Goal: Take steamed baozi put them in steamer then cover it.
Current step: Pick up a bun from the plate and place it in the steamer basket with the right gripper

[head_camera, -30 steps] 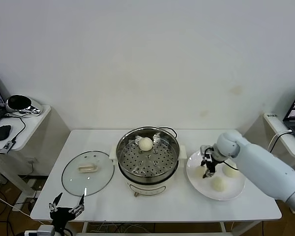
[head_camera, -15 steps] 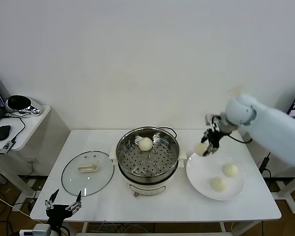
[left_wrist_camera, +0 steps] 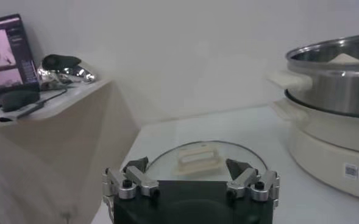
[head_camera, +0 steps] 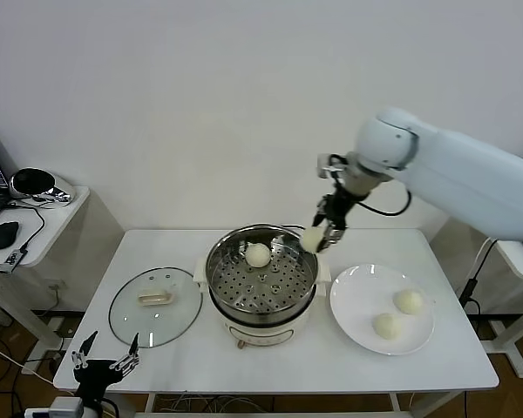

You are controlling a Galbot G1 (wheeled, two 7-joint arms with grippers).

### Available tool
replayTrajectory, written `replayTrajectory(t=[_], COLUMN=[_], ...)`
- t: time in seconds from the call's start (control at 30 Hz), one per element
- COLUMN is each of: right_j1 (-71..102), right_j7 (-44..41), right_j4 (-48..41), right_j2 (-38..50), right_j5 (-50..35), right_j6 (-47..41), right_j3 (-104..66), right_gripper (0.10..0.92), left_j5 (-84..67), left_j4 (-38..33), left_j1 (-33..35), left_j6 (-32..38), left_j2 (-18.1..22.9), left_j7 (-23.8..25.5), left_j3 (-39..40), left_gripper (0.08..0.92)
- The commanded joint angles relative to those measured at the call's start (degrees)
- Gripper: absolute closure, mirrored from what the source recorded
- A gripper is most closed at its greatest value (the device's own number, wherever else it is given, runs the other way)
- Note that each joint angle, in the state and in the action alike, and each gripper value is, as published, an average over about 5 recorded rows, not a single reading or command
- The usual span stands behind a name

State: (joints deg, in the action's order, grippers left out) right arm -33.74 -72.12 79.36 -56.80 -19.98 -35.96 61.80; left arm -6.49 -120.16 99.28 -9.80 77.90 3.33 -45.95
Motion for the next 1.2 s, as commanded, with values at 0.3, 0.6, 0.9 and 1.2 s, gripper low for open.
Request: replayTrajectory(t=[0.3, 0.6, 0.9, 1.2], right_j1=[10.3, 14.9, 16.1, 16.8], right_j7=[4.2, 6.9, 6.9, 7.3], right_j4=[-6.6, -14.1, -17.9, -18.9], right_j2=[-16.9, -22.8, -26.0, -26.7], right_j5=[6.0, 10.2, 11.9, 12.7], right_j6=[-3.1, -2.2, -1.6, -1.5], right_j3=[0.4, -2.9, -4.0, -4.6], right_gripper=[0.448, 0.448, 0.448, 0.447], left_j5=[-0.1, -0.2, -0.5, -0.5], left_j4=[-1.0, -0.8, -0.7, -0.4], left_j1=[0.3, 0.1, -0.1, -0.3], left_j6=[-0.1, -0.1, -0.2, -0.1], left_j2=[0.3, 0.6, 0.7, 0.8], left_j7=[-0.1, -0.2, -0.1, -0.2], left_j3=[-0.5, -0.4, -0.4, 0.1], left_gripper=[0.177, 0.177, 0.177, 0.177])
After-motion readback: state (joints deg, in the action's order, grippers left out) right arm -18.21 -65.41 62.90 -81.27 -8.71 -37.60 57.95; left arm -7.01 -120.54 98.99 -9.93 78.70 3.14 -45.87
